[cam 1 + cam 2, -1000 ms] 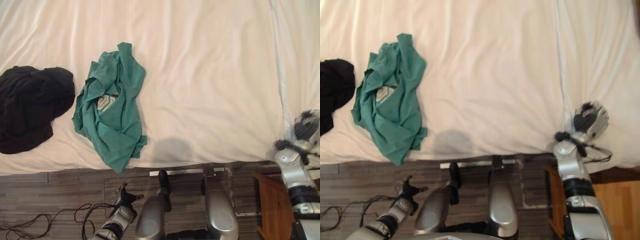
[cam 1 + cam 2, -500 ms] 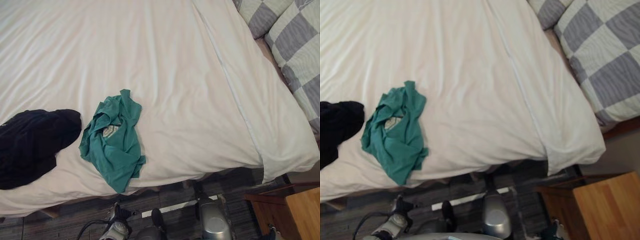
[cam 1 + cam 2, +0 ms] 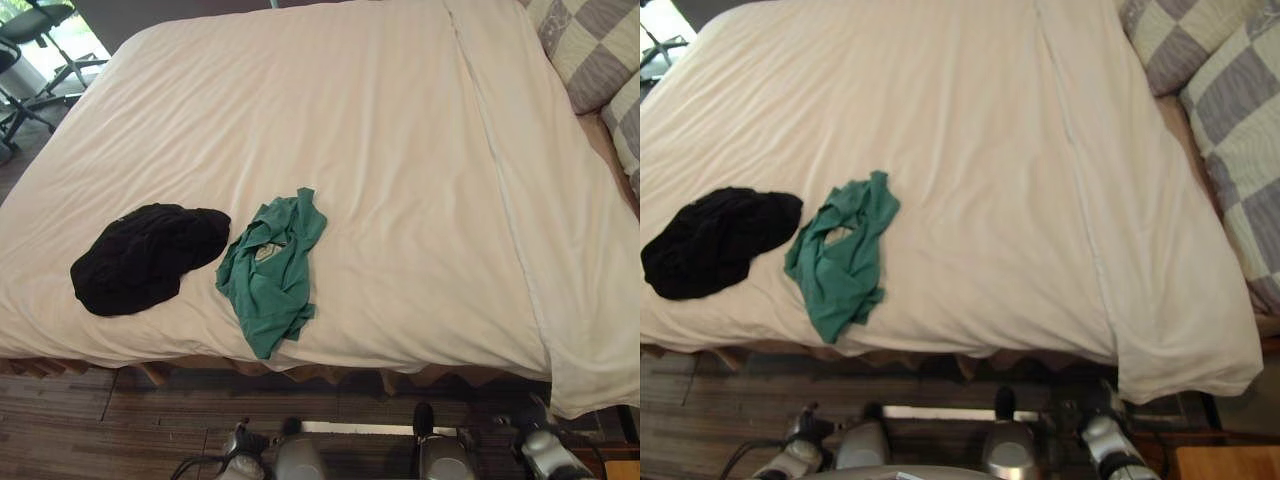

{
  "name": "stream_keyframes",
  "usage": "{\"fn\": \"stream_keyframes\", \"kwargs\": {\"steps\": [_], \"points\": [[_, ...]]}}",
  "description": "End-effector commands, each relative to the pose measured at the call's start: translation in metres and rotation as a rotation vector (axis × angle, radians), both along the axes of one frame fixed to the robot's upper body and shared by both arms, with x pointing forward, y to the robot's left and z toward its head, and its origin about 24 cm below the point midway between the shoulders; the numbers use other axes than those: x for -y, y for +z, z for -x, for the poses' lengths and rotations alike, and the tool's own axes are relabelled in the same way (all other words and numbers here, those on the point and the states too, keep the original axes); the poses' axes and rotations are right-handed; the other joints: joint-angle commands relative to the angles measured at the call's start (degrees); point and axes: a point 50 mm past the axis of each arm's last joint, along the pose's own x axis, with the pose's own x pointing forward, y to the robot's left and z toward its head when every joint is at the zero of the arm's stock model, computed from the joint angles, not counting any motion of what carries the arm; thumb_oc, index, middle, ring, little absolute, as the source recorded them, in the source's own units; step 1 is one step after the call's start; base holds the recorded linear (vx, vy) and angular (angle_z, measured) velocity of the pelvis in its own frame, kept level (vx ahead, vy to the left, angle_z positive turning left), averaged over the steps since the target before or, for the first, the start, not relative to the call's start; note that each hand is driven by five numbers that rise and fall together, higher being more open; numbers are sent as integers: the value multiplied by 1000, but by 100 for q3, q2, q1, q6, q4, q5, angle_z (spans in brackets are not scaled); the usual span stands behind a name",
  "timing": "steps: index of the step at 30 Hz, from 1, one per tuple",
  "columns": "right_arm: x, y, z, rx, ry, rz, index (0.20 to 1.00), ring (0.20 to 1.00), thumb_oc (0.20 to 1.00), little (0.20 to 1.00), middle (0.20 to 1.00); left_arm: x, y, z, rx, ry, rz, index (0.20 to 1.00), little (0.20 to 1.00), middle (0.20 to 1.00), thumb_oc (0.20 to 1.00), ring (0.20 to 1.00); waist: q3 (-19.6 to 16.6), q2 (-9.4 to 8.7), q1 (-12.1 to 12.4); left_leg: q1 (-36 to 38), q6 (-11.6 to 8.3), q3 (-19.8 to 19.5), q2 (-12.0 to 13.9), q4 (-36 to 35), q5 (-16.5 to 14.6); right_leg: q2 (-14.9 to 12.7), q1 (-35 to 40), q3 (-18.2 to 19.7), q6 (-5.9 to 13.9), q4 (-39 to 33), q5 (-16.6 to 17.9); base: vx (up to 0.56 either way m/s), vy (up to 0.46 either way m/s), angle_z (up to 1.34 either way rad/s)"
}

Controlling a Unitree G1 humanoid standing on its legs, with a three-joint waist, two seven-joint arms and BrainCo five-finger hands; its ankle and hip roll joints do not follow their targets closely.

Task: Tidy up the quilt and then pick up the clothes from the bed and put them into the laundry hamper.

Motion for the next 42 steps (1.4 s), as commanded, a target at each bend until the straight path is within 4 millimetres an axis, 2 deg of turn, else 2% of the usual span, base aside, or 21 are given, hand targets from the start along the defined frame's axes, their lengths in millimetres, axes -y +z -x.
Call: {"fn": "stream_keyframes", "kwargs": {"steps": [1,3,4,6,8,9,11,12,15,16,17,18,20,22,25,28,34,36,37,39,42], "points": [[-11,-12,22,-68,-6,-62,1000,1000,1000,1000,1000,-16,4,-5,-16,-60,-77,1000,1000,1000,1000,1000,-216,-71,-172,269,-262,-231,374,-395,680,-1338,38,666,1050,-363,-88,172,458,0],[-14,-16,30,-88,-27,-91,1000,1000,1000,1000,1000,-14,6,-13,-1,-86,-78,1000,1000,1000,1000,1000,-251,-164,-167,126,-360,-339,134,-154,147,-1643,148,586,1050,-377,295,128,498,9],[-22,-21,40,-137,-20,-112,1000,1000,1000,1000,1000,-21,8,-13,-14,-87,-95,1000,1000,1000,1000,1000,-143,-367,-103,116,-360,-184,-208,149,-317,-2062,-128,390,1050,-162,1279,-39,244,16],[-28,-22,37,-126,-11,-130,1000,1000,1000,1000,1000,-28,10,-15,-13,-86,-113,1000,1000,1000,1000,1000,-82,-432,-20,186,-318,16,-300,200,-431,-2223,-235,-16,1050,-4,1303,-84,492,-13],[-45,-23,21,-83,51,-185,1000,1000,1000,1000,1000,-36,13,-16,-5,-54,-110,1000,1000,1000,1000,1000,-28,-445,-45,348,69,378,-716,-79,-389,-1519,-367,-282,920,694,494,-51,666,-64],[-45,-23,21,-82,52,-185,1000,1000,1000,1000,1000,-36,13,-16,-5,-53,-111,1000,1000,1000,1000,1000,-34,-449,-43,346,70,384,-719,-91,-375,-1519,-380,-276,917,693,501,16,371,-58],[-50,-24,22,-86,69,-199,1000,1000,1000,1000,1000,-34,11,-12,-32,-95,-102,1000,1000,1000,1000,1000,-18,-420,-126,429,297,404,-1084,-197,-373,-491,-385,-13,790,839,-100,89,449,-34],[-53,-24,19,-69,89,-208,1000,1000,1000,1000,1000,-30,9,-11,-52,-149,-98,1000,1000,1000,1000,1000,9,-426,-262,492,493,373,-1558,-161,-503,440,-421,373,594,768,-368,194,488,-9],[-47,-18,5,-20,113,-184,1000,1000,1000,1000,1000,-7,8,-24,-29,-256,-73,1000,1000,1000,1000,1000,125,-443,-356,-2,494,326,-2272,1152,-878,601,62,768,-24,181,-600,121,303,66],[-47,-17,5,-20,113,-184,1000,1000,1000,1000,1000,-7,9,-24,-28,-256,-73,1000,1000,1000,1000,1000,111,-441,-367,-34,495,317,-2273,1159,-863,600,44,758,-25,169,-582,2,243,111],[-43,-12,-7,-8,164,-152,1000,1000,1000,1000,1000,7,10,-32,20,-246,-37,1000,1000,1000,1000,1000,285,-352,-314,-316,47,392,-2300,1968,-443,442,151,752,-65,45,-511,-37,158,88],[-42,-12,-7,-8,164,-152,1000,1000,1000,1000,1000,7,10,-33,21,-246,-37,1000,1000,1000,1000,1000,292,-340,-321,-330,41,380,-2287,1998,-455,454,156,743,-69,41,-508,-78,298,53],[-43,-9,-19,-21,228,-109,1000,1000,1000,1000,1000,18,12,-42,54,-253,-12,1000,1000,1000,1000,1000,191,-171,-489,-195,68,924,-1479,1612,-350,164,224,546,111,-193,-471,-42,279,2],[-43,-9,-19,-34,240,-105,1000,1000,1000,1000,1000,21,11,-40,45,-269,-12,1000,1000,1000,1000,1000,121,-126,-497,-12,180,1056,-1275,1251,-474,75,264,560,186,-239,-465,53,345,18],[-49,-6,-30,-31,331,-95,1000,1000,1000,1000,1000,29,13,-45,58,-349,-31,1000,1000,1000,1000,1000,-153,42,-406,299,97,418,-447,-386,217,-361,172,746,602,-260,-465,99,600,-3],[-52,-7,-31,-32,355,-102,1000,1000,1000,1000,1000,34,15,-52,81,-379,-37,1000,1000,1000,1000,1000,-254,87,-368,541,-124,-267,-157,-872,367,-634,280,803,892,-376,-428,56,399,-10],[-75,-10,-33,29,267,-214,1000,1000,1000,1000,1000,18,17,-53,62,-360,-72,1000,1000,1000,1000,1000,-315,-274,-352,580,-195,-211,-593,-663,-173,-1083,58,1016,1050,-507,412,36,286,-12],[-84,-9,-40,67,248,-255,1000,1000,1000,1000,1000,-3,18,-48,48,-281,-101,1000,1000,1000,1000,1000,-145,-368,-216,735,-65,244,-661,-668,-259,-1170,-384,501,1045,-176,557,-178,313,-58],[-83,-12,-32,46,221,-261,1000,1000,1000,1000,1000,-23,16,-35,4,-218,-138,1000,1000,1000,1000,1000,-91,-377,-203,772,48,439,-762,-681,-243,-984,-386,98,951,226,320,-167,421,-119],[-67,-15,-19,27,132,-245,1000,1000,1000,1000,1000,-43,14,-15,-47,-108,-156,1000,1000,1000,1000,1000,-58,-369,-239,786,195,447,-956,-735,-186,-373,-378,404,894,447,7,-71,305,-141],[-32,-14,5,35,-89,-191,1000,1000,1000,1000,1000,-75,15,17,-90,75,-193,1000,1000,1000,1000,1000,-102,-380,-153,800,240,433,-1160,-826,-166,-233,-96,331,718,130,-116,8,96,-10]]}}
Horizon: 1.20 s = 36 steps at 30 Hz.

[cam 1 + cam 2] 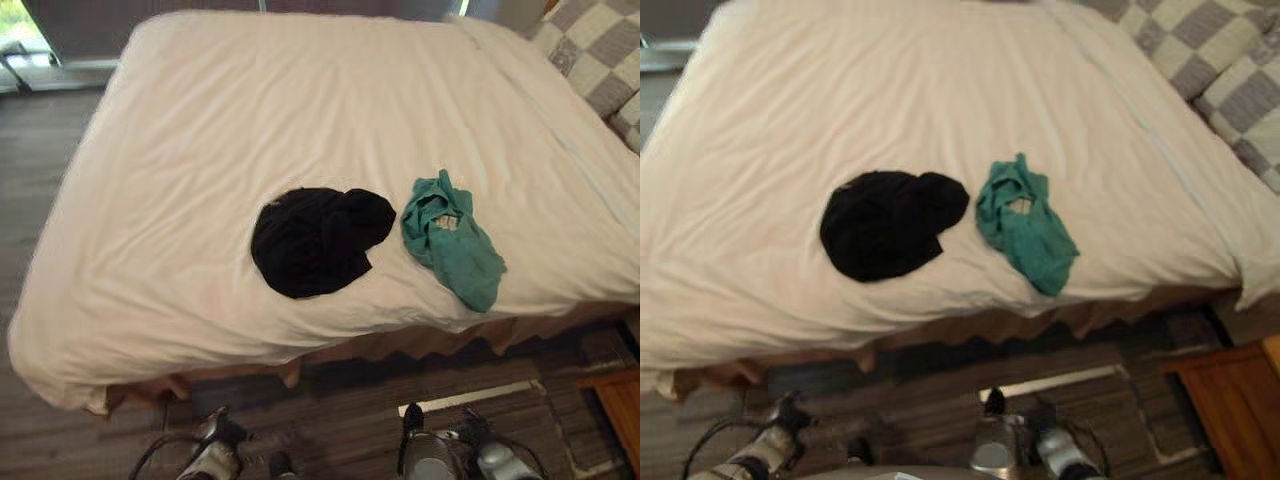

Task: Tidy up the quilt and then pick up the clothes from the bed and put them into the laundry hamper.

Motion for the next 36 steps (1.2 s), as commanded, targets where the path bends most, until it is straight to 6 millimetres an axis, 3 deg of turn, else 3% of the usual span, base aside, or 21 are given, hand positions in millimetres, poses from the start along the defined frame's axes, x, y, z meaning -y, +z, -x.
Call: {"fn": "stream_keyframes", "kwargs": {"steps": [1,2,3,4,5,7,10,11,12,13,14,17,19,21,22,23,24,26,31,33,36], "points": [[48,12,8,59,-248,95,1000,1000,1000,1000,1000,-34,7,23,20,225,-63,1000,1000,1000,1000,1000,53,-54,97,-334,-387,-544,350,311,166,64,370,214,74,-807,-443,41,-41,-3],[48,12,8,58,-248,95,1000,1000,1000,1000,1000,-34,7,23,20,225,-63,1000,1000,1000,1000,1000,48,-53,96,-340,-387,-544,350,311,167,64,366,214,74,-808,-441,109,-57,-7],[75,20,26,70,-356,153,1000,1000,1000,1000,1000,-65,19,43,69,373,-127,1000,1000,1000,1000,1000,-12,-47,115,-224,-446,-429,389,294,153,-18,556,189,123,-1190,-339,110,-57,-1],[91,27,33,104,-411,196,1000,1000,1000,1000,1000,-80,27,46,117,411,-163,1000,1000,1000,1000,1000,-74,-38,123,-218,-466,-395,402,262,198,-46,609,162,134,-1323,-273,113,-57,2],[90,27,34,102,-410,196,1000,1000,1000,1000,1000,-80,27,47,114,411,-164,1000,1000,1000,1000,1000,-81,-37,122,-204,-468,-395,403,253,201,-43,630,157,135,-1345,-263,110,-50,-6],[129,54,39,220,-464,330,1000,1000,1000,1000,1000,-116,72,16,388,378,-297,1000,1000,1000,1000,1000,-140,34,121,-64,-527,-388,435,108,293,-67,889,78,190,-1547,-262,113,-34,-3],[161,95,20,359,-348,483,1000,1000,1000,1000,1000,-136,131,-28,672,254,-410,1000,1000,1000,1000,1000,-181,85,91,-39,-555,-425,451,31,359,-87,1035,9,231,-1683,-239,49,-10,5],[161,95,20,359,-348,483,1000,1000,1000,1000,1000,-136,131,-28,671,254,-410,1000,1000,1000,1000,1000,-186,85,89,-46,-555,-426,451,30,362,-87,1030,8,230,-1684,-236,34,2,5],[173,131,-7,486,-216,589,1000,1000,1000,1000,1000,-131,179,-67,882,101,-449,1000,1000,1000,1000,1000,-181,118,66,-25,-563,-447,443,10,351,-101,1082,-25,257,-1723,-239,13,3,4],[177,144,-16,533,-176,627,1000,1000,1000,1000,1000,-127,191,-76,930,52,-455,1000,1000,1000,1000,1000,-191,119,58,-34,-563,-448,447,4,352,-109,1077,-28,261,-1727,-236,37,4,8],[179,183,-46,634,0,735,1000,1000,1000,1000,1000,-110,219,-102,1030,-100,-463,1000,1000,1000,1000,1000,-185,124,36,1,-561,-447,441,2,284,-126,1124,-39,286,-1754,-263,7,-8,9],[164,238,-95,746,324,891,1000,1000,1000,1000,1000,-75,233,-141,1058,-304,-411,1000,1000,1000,1000,1000,-173,109,-4,-18,-558,-402,427,-13,299,-137,1081,-14,300,-1782,-220,1,-19,3],[141,268,-123,860,467,937,1000,1000,1000,1000,1000,-35,233,-168,1051,-494,-382,1000,1000,1000,1000,1000,-143,108,-75,1,-545,-351,416,-12,231,-148,1065,36,323,-1795,-234,0,4,-8],[122,281,-137,943,542,936,1000,1000,1000,1000,1000,-10,233,-183,1047,-601,-375,1000,1000,1000,1000,1000,-132,111,-133,-33,-526,-293,410,-32,254,-158,991,74,328,-1816,-179,-4,10,-10],[122,282,-138,944,539,938,1000,1000,1000,1000,1000,-9,233,-184,1048,-602,-376,1000,1000,1000,1000,1000,-125,112,-121,-37,-525,-288,409,-31,252,-159,985,79,330,-1816,-178,-12,13,-15],[105,287,-145,999,597,930,1000,1000,1000,1000,1000,11,231,-195,1035,-673,-369,1000,1000,1000,1000,1000,-96,110,-199,-55,-508,-238,394,-44,230,-159,914,137,340,-1825,-145,-11,10,-18],[105,288,-145,999,595,932,1000,1000,1000,1000,1000,11,232,-196,1036,-674,-369,1000,1000,1000,1000,1000,-94,111,-189,-59,-506,-233,392,-43,229,-160,907,142,341,-1824,-143,-34,15,-21],[85,288,-154,1048,634,905,1000,1000,1000,1000,1000,38,235,-219,1003,-758,-405,1000,1000,1000,1000,1000,54,98,-376,-181,-475,-155,375,-42,230,-147,616,284,373,-1808,-45,-109,17,-10],[60,297,-155,1174,662,832,1000,1000,1000,1000,1000,42,248,-250,909,-792,-574,1000,1000,1000,1000,1000,306,19,-586,-572,-457,-37,385,6,321,-92,5,505,397,-1712,80,-147,13,-30],[51,297,-151,1207,696,801,1000,1000,1000,1000,1000,33,254,-258,860,-766,-641,1000,1000,1000,1000,1000,408,-40,-671,-759,-462,35,418,47,358,-61,-256,559,405,-1663,131,-106,2,-20],[40,300,-142,1257,771,735,1000,1000,1000,1000,1000,12,281,-268,821,-728,-799,1000,1000,1000,1000,1000,587,-156,-791,-1026,-485,91,485,115,417,-26,-542,598,410,-1644,213,-61,-9,-27]]}}
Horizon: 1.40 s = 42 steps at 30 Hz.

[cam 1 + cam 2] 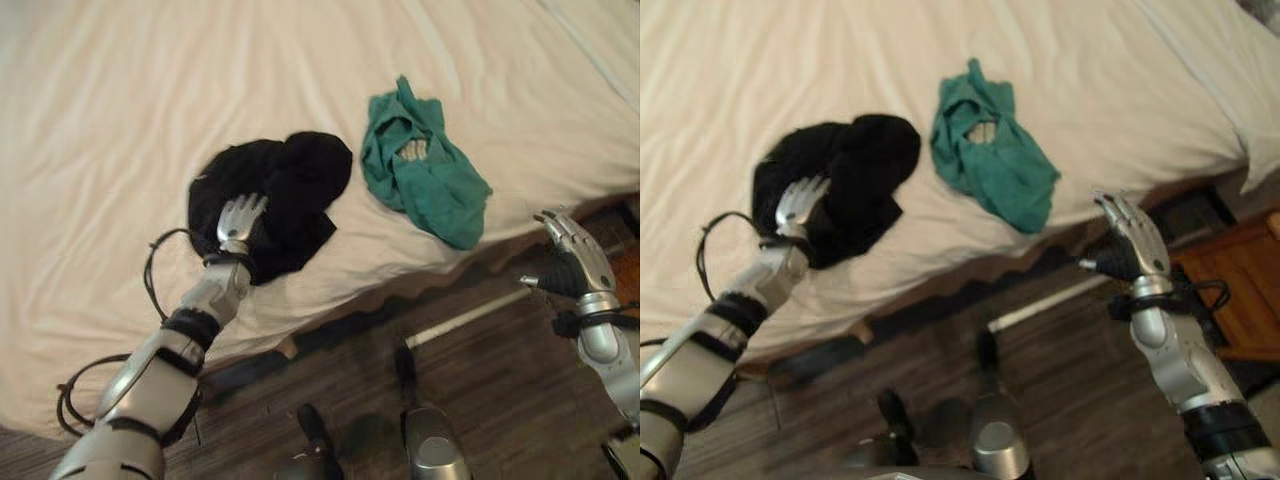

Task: Tidy up the quilt and then pick up the clothes from the bed and put them into the laundry hamper.

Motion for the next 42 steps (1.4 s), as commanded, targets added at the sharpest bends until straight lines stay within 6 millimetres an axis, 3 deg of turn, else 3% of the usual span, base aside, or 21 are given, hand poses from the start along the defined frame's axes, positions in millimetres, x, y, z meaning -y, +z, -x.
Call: {"fn": "stream_keyframes", "kwargs": {"steps": [1,2,3,6,7,8,9,12,16,18,20,21,25,26,29,32,36,39,40,41,42], "points": [[-10,31,-1,110,125,5,1000,1000,1000,1000,1000,-29,32,-9,60,121,-163,787,787,787,787,787,-172,-304,18,-296,-498,-349,680,183,162,-350,-271,101,849,292,-580,-25,-10,-9],[-10,31,-1,111,125,3,1000,1000,1000,1000,1000,-29,33,-9,62,121,-164,429,429,429,429,429,-170,-307,19,-310,-497,-355,680,190,162,-351,-281,98,849,296,-579,-29,-5,-9],[-12,32,0,111,139,6,1000,1000,1000,1000,1000,-35,36,-9,59,143,-180,200,200,200,200,200,-131,-322,15,-351,-504,-356,696,189,176,-355,-321,84,849,297,-565,0,0,0],[-15,34,-3,112,153,22,1000,1000,1000,1000,1000,-47,27,-4,-1,174,-207,200,200,200,200,200,-102,-351,65,-380,-512,-368,726,196,198,-361,-338,33,849,302,-558,-3,-2,2],[-21,41,-12,137,164,52,1000,1000,1000,1000,1000,-49,-4,7,-73,191,-104,200,200,200,200,200,-123,-376,236,-271,-511,-401,721,171,156,-386,-187,-54,849,324,-631,31,-42,11],[-19,46,-33,123,100,124,1000,1000,1000,1000,1000,-34,-71,38,-190,196,179,200,200,200,200,200,-151,-368,564,-213,-482,-525,663,154,129,-444,-51,-142,806,386,-695,16,-44,10],[-20,46,-34,123,105,125,1000,1000,1000,1000,1000,-36,-72,40,-190,201,181,200,200,200,200,200,-160,-370,532,-235,-478,-530,659,156,154,-448,-68,-141,803,384,-670,9,-65,19],[-2,44,-61,70,-62,140,1000,1000,1000,1000,1000,-20,-134,102,-303,179,466,200,200,200,200,200,-111,-306,1049,-238,-442,-766,577,178,94,-552,98,-353,721,550,-805,-35,-54,48],[14,36,-78,11,-189,58,1000,1000,1000,1000,1000,-30,-159,148,-391,226,543,200,200,200,200,200,-34,-233,1381,-364,-424,-1001,515,263,122,-650,147,-543,665,712,-870,-42,-68,44],[28,16,-88,-72,-308,-167,1000,1000,1000,1000,1000,-44,-175,186,-448,323,655,200,200,200,200,200,59,-75,1663,-412,-434,-1210,484,282,151,-721,210,-733,638,872,-982,-49,-51,47],[30,9,-92,-98,-339,-260,1000,1000,1000,1000,1000,-51,-179,197,-462,373,685,200,200,200,200,200,80,-35,1726,-454,-433,-1275,473,290,200,-740,208,-786,625,917,-983,-35,-31,49],[35,-9,-94,-196,-393,-342,200,200,200,200,200,-62,-186,212,-496,436,703,200,200,200,200,200,81,32,1866,-481,-437,-1353,472,275,241,-754,222,-881,618,994,-1041,-20,-28,36],[23,-32,-97,-352,-367,-395,200,200,200,200,200,-77,-190,230,-513,535,748,200,200,200,200,200,79,85,1980,-467,-436,-1479,489,245,283,-763,242,-1017,600,1145,-1135,-22,-25,31],[3,-51,-96,-430,-299,-451,200,200,200,200,200,-80,-195,240,-510,601,822,200,200,200,200,200,34,89,2099,-446,-419,-1598,485,183,312,-747,272,-1089,585,1190,-1185,-2,-22,20],[-23,-72,-89,-470,-201,-536,200,200,200,200,200,-77,-196,240,-479,628,915,200,200,200,200,200,-44,106,2233,-460,-444,-1721,495,189,340,-753,473,-1349,580,1118,-1251,15,-65,24],[-50,-93,-72,-485,-85,-668,200,200,200,200,200,-63,-199,227,-406,654,1070,200,200,200,200,200,-194,118,2366,-646,-543,-1565,599,263,440,-936,972,-2147,587,922,-1302,-25,-69,59],[-100,-91,-66,-476,113,-829,200,200,200,200,200,-43,-193,199,-310,623,1263,200,200,200,200,200,-472,36,2164,-701,-556,674,1323,760,646,-1222,1757,-3262,699,767,-1177,-7,32,149],[-122,-77,-68,-452,212,-910,200,200,200,200,200,-30,-195,199,-301,607,1329,200,200,200,200,200,-636,-102,2171,-656,-416,573,1060,734,534,-1451,1912,-3302,731,957,-1057,173,246,172],[-139,-61,-67,-399,309,-984,200,200,200,200,200,-17,-186,188,-275,543,1389,200,200,200,200,200,-610,-284,2225,-681,-182,405,753,743,311,-1867,1895,-3335,773,1686,-654,70,137,82],[-139,-60,-67,-399,309,-985,200,200,200,200,200,-17,-186,188,-275,542,1389,200,200,200,200,200,-599,-309,2206,-688,-151,394,703,752,289,-1929,1889,-3342,788,1731,-654,107,183,139],[-153,-47,-63,-363,408,-1062,200,200,200,200,200,-18,-180,178,-252,520,1373,200,200,200,200,200,-472,-404,2137,-681,64,224,444,738,154,-2148,1769,-3047,832,2462,-116,84,74,167]]}}
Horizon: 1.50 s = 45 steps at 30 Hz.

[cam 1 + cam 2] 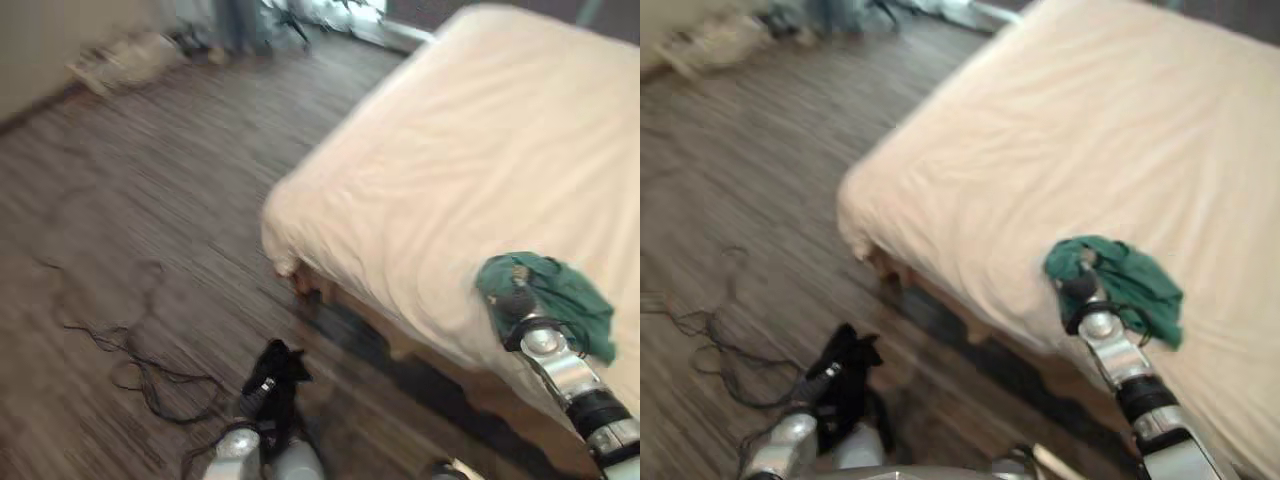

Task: Tidy up the quilt and then pick up the clothes from the bed and put them into the laundry hamper.

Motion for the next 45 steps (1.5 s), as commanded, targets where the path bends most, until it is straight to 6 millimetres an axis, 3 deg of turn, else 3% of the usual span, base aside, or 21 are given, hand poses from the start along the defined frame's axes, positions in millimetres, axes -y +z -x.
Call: {"fn": "stream_keyframes", "kwargs": {"steps": [1,3,4,5,7,11,13,15,16,20,21,26,28,30,32,34,36,40,41,43,45], "points": [[-105,63,-33,292,370,-400,200,200,200,200,200,-59,49,-42,199,-21,-214,200,200,200,200,200,446,-471,167,213,-38,-184,-263,-767,219,-528,-617,1538,333,792,636,145,124,254],[-101,63,-22,298,388,-475,200,200,200,200,200,-57,53,-49,221,-38,-205,200,200,200,200,200,516,-361,12,261,7,-514,-340,-940,337,208,-1211,2599,278,838,247,185,102,253],[-100,63,-21,297,387,-475,200,200,200,200,200,-57,53,-49,220,-39,-204,200,200,200,200,200,490,-346,28,234,5,-507,-322,-943,349,227,-1245,2608,270,831,262,332,10,234],[-94,57,-12,291,379,-503,200,200,200,200,200,-52,56,-54,243,-54,-190,200,200,200,200,200,543,-233,-95,339,-12,-990,-489,-1139,315,656,-1429,2997,218,600,-281,307,-62,189],[-84,40,-8,236,335,-435,200,200,200,200,200,-49,56,-57,246,-78,-200,200,200,200,200,200,558,-189,-186,510,-62,-1352,-599,-1266,239,860,-1589,3280,84,136,-599,333,-101,171],[-45,-6,2,67,139,-332,200,200,200,200,200,-42,50,-60,229,-107,-186,200,200,200,200,200,536,-181,-474,758,-82,-2152,-949,-1210,-13,1284,-1945,4369,111,-856,-336,316,-139,203],[-17,-32,19,-40,36,-230,200,200,200,200,200,-49,48,-53,215,-120,-235,200,200,200,200,200,532,-236,-538,864,-49,-2438,-1108,-1066,-209,1241,-1824,4492,85,-994,-298,199,-71,202],[-9,-37,21,-61,-11,-218,200,200,200,200,200,-48,45,-48,197,-123,-211,200,200,200,200,200,492,-277,-457,852,-21,-2574,-1191,-939,-282,1193,-1702,4401,50,-1024,-313,143,-139,120],[5,-52,33,-133,-76,-207,200,200,200,200,200,-55,35,-36,139,-72,-209,200,200,200,200,200,354,-240,-492,915,-11,-2695,-1235,-911,-340,1233,-1511,4351,28,-1174,-258,295,-231,13],[12,-61,47,-176,-107,-191,200,200,200,200,200,-60,20,-14,58,-34,-206,200,200,200,200,200,196,-185,-533,1052,-39,-2662,-1237,-854,-444,1247,-1267,4238,0,-1366,-217,180,-96,0],[38,-137,147,-640,-233,132,200,200,200,200,200,-26,-20,-1,-203,-235,-305,200,200,200,200,200,-50,-68,-369,1936,-6,-2732,-1151,-1482,-323,1822,-260,3897,-363,-1664,-716,59,-17,-10],[38,-130,134,-597,-211,129,200,200,200,200,200,-28,-19,-3,-199,-228,-306,200,200,200,200,200,98,-60,-364,1604,-62,-2648,-1176,-669,-459,1816,-282,3936,-443,-1552,-823,0,-43,8],[41,-108,107,-463,-177,135,200,200,200,200,200,-30,-4,-24,-108,-247,-335,200,200,200,200,200,482,-144,-275,646,-322,-2483,-1180,1027,217,1753,-218,3888,-591,-1442,-870,-32,-112,6],[42,-94,98,-383,-161,132,200,200,200,200,200,-32,11,-37,-27,-269,-387,200,200,200,200,200,586,-171,-223,75,-258,-2213,-1102,1462,373,1737,-79,3777,-635,-1503,-938,72,-66,22],[43,-88,97,-355,-147,135,200,200,200,200,200,-33,17,-40,11,-271,-395,200,200,200,200,200,576,-188,-146,-199,-193,-2029,-1143,1393,256,1722,44,3750,-606,-1595,-1004,197,-6,22],[45,-81,98,-328,-131,140,200,200,200,200,200,-35,23,-37,50,-266,-390,200,200,200,200,200,519,-171,17,-337,-47,-1818,-1261,733,68,1700,204,3767,-526,-1700,-1122,435,89,-21],[50,-76,94,-314,-130,176,200,200,200,200,200,-35,23,-30,54,-264,-381,200,200,200,200,200,444,-61,239,-672,-87,-1502,-1119,-413,407,1732,503,3743,-442,-1772,-1407,527,164,-1],[45,-74,84,-306,-99,204,200,200,200,200,200,-43,15,-19,2,-227,-379,200,200,200,200,200,214,-177,493,-931,-17,-921,-864,-715,618,1570,1004,3707,-226,-1676,-1766,521,157,-19],[38,-77,85,-312,-78,194,200,200,200,200,200,-46,16,-19,-2,-219,-388,200,200,200,200,200,144,-343,513,-833,125,-974,-990,-586,784,1423,932,3767,-168,-1173,-1729,697,200,-52],[36,-78,86,-313,-77,189,200,200,200,200,200,-47,17,-19,-3,-221,-392,200,200,200,200,200,95,-454,562,-780,202,-1027,-1083,-552,707,1362,838,3802,-78,-789,-1533,378,132,33],[35,-80,87,-327,-72,183,200,200,200,200,200,-50,18,-20,-5,-236,-403,200,200,200,200,200,128,-626,616,-512,467,-1056,-1342,-520,414,1171,363,4008,334,565,-303,481,244,35]]}}
